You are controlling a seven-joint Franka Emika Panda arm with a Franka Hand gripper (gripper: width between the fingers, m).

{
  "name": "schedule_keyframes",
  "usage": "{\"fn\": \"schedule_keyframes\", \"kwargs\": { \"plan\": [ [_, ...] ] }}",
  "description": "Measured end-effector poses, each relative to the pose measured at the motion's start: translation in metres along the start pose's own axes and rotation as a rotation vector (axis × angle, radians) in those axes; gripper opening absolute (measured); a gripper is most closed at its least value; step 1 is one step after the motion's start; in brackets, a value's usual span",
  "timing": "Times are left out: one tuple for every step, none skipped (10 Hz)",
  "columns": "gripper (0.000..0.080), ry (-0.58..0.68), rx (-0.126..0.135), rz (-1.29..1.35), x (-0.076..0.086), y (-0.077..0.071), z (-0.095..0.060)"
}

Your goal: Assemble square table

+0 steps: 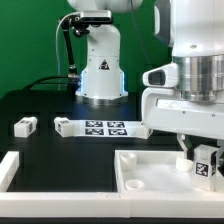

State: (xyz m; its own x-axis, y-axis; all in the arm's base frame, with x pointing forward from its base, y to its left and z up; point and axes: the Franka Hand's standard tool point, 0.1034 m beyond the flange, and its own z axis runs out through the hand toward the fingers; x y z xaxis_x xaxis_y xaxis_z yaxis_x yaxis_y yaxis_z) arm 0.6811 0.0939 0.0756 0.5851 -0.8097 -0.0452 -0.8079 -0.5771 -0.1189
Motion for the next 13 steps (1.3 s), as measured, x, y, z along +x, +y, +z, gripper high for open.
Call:
{"fn": "schedule_keyframes", "kwargs": {
  "plan": [
    [0.0291,0.002,-0.001,0.150,0.0003,0.0007,0.0003],
    [0.0291,-0.005,0.003,0.367,0.0001,0.0017,0.0004],
    [0.0291,-0.016,0.011,0.554,-0.0008,0.0022,0.0003],
    [0.0291,-0.035,0.033,0.687,-0.0011,0.0038,0.0003],
    [0.0291,-0.034,0.051,0.801,-0.0015,0.0062,0.0000],
    [0.0291,-0.037,0.050,0.851,-0.0013,0.0067,-0.0002],
    [0.0291,-0.040,0.045,0.905,-0.0010,0.0075,-0.0003],
    [0.0291,-0.041,0.043,0.938,-0.0012,0.0078,-0.0002],
    [0.0291,-0.043,0.035,0.974,-0.0021,0.0084,-0.0003],
    [0.0291,-0.044,0.024,1.004,-0.0017,0.0095,-0.0006],
    [0.0291,-0.042,0.026,1.002,-0.0010,0.0097,-0.0005],
    [0.0404,-0.043,0.025,0.999,-0.0016,0.0098,0.0001],
    [0.0542,-0.043,0.024,0.998,-0.0017,0.0098,0.0001]
  ]
}}
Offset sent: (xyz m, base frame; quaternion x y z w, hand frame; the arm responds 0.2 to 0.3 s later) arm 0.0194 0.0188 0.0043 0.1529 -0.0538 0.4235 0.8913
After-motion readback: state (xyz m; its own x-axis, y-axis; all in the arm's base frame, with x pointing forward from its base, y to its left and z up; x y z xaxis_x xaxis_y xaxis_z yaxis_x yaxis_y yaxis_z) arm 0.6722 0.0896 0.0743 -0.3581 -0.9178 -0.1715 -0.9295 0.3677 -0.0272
